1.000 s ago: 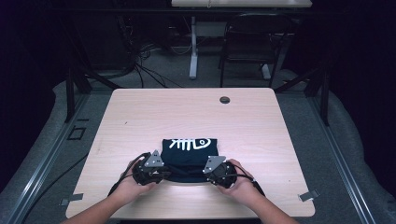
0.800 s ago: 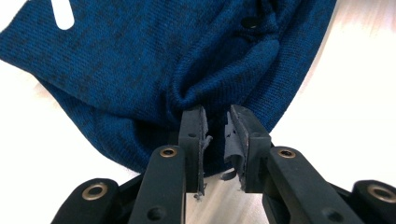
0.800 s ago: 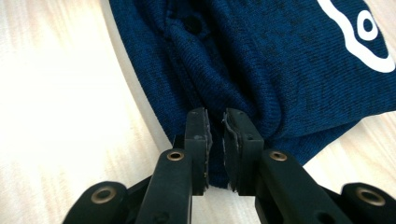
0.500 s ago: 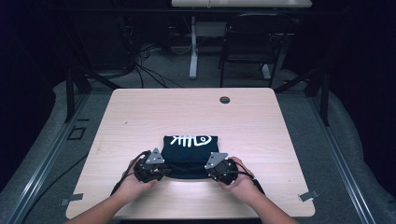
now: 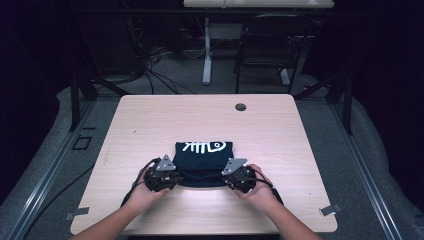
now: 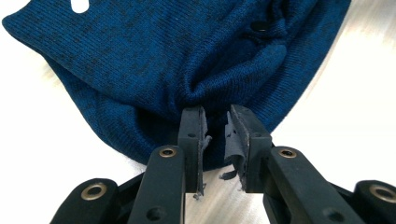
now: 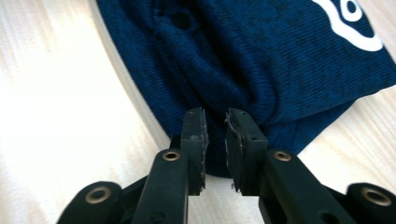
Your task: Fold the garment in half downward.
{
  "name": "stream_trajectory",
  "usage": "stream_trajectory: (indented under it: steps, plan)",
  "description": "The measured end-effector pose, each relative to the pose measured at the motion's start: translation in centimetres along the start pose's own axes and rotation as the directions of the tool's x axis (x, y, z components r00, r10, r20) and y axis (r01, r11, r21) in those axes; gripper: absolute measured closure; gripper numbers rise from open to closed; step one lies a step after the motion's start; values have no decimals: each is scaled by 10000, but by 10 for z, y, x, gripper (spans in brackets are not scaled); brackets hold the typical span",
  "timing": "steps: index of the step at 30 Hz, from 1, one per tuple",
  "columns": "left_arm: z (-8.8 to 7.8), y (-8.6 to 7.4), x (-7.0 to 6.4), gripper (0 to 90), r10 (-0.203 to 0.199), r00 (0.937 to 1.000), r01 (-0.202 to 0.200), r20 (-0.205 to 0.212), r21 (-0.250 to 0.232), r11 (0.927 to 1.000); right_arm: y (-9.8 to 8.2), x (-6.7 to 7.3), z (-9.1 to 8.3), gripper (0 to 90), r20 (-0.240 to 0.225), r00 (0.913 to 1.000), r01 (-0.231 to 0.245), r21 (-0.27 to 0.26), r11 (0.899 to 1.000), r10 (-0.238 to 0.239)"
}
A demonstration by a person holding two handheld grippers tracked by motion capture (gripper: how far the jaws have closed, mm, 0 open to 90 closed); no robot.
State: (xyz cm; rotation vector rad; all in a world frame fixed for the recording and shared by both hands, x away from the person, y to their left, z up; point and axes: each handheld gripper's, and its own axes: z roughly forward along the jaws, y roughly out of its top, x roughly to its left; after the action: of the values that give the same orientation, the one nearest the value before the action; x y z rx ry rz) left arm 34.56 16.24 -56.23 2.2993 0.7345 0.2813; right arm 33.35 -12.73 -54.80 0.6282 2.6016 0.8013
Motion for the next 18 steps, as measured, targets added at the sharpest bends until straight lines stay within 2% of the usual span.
stream_trajectory:
  steps: [5, 8, 10, 13, 18]
  plan:
    - [-6, -2, -3, 691, -157, 9993, 162, 353, -132, 9998, -1, 4, -5, 735, -168, 9999, -18, -36, 10000, 17]
    - [-13, -5, -6, 647, -432, 9976, 456, 550, -434, 9980, -4, 7, -12, 723, -195, 9997, -122, -181, 9998, 118]
    - [-18, -8, -7, 621, -582, 9970, 615, 516, -636, 9961, -6, 8, -18, 710, -189, 9997, -138, -150, 9998, 135]
    - [-26, -14, -7, 599, -1023, 9936, 1066, 471, -982, 9894, -10, 10, -25, 679, -108, 9995, -302, -262, 9992, 299]
    - [-33, -30, -1, 588, -1894, 9789, 1983, 762, -1339, 9709, -19, 11, -34, 645, 60, 9979, -649, -458, 9968, 652]
